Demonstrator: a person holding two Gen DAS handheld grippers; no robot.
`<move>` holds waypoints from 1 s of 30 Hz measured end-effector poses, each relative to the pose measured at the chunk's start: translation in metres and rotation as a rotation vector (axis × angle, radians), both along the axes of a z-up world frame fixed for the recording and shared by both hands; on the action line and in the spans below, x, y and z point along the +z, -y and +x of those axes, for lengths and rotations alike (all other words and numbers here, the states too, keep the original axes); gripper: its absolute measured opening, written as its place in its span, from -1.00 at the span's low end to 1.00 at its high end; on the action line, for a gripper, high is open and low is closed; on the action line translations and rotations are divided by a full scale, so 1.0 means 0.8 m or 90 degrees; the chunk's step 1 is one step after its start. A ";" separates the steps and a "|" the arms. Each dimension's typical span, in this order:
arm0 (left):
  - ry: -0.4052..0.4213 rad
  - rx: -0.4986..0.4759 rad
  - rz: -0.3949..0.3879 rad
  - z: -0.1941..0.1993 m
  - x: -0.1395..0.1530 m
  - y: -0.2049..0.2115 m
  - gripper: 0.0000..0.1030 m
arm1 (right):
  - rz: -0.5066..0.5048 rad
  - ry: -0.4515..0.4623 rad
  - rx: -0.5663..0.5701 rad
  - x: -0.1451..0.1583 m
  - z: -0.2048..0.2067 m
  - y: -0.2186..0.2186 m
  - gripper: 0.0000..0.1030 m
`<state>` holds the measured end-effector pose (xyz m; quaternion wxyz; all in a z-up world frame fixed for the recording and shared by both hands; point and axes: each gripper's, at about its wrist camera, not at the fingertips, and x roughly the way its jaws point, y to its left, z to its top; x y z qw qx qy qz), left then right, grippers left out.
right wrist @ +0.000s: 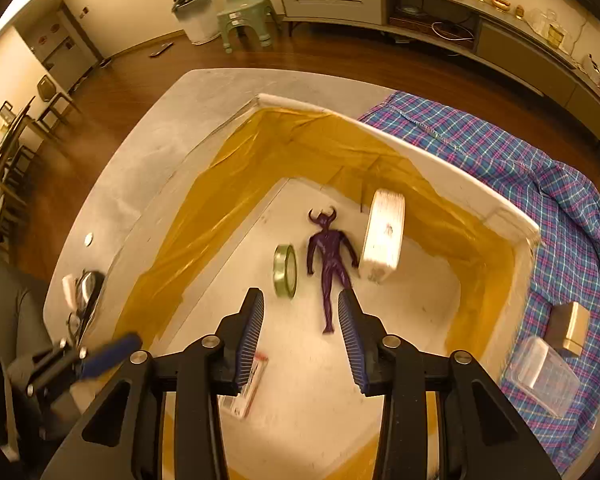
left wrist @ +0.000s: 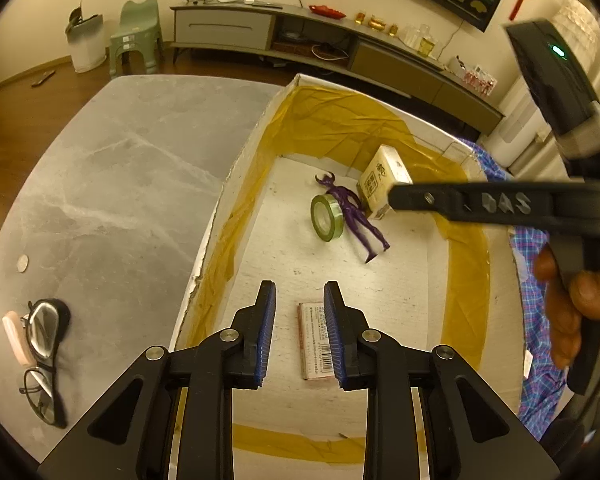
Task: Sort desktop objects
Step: 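Move both open tools back over the plaid cloth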
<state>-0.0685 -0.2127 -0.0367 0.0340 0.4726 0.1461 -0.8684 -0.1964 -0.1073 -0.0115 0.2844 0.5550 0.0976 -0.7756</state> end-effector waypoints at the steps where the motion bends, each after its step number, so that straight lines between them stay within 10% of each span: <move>1: -0.003 0.001 -0.001 0.001 0.002 0.000 -0.49 | -0.004 -0.001 0.008 0.003 0.007 -0.004 -0.17; 21: -0.137 -0.105 -0.015 0.062 0.093 -0.101 -0.48 | -0.154 -0.195 0.061 0.099 0.165 -0.147 -0.07; 30: -0.127 -0.241 -0.020 0.073 0.090 -0.215 -0.48 | -0.141 -0.193 -0.028 0.057 0.192 -0.257 -0.08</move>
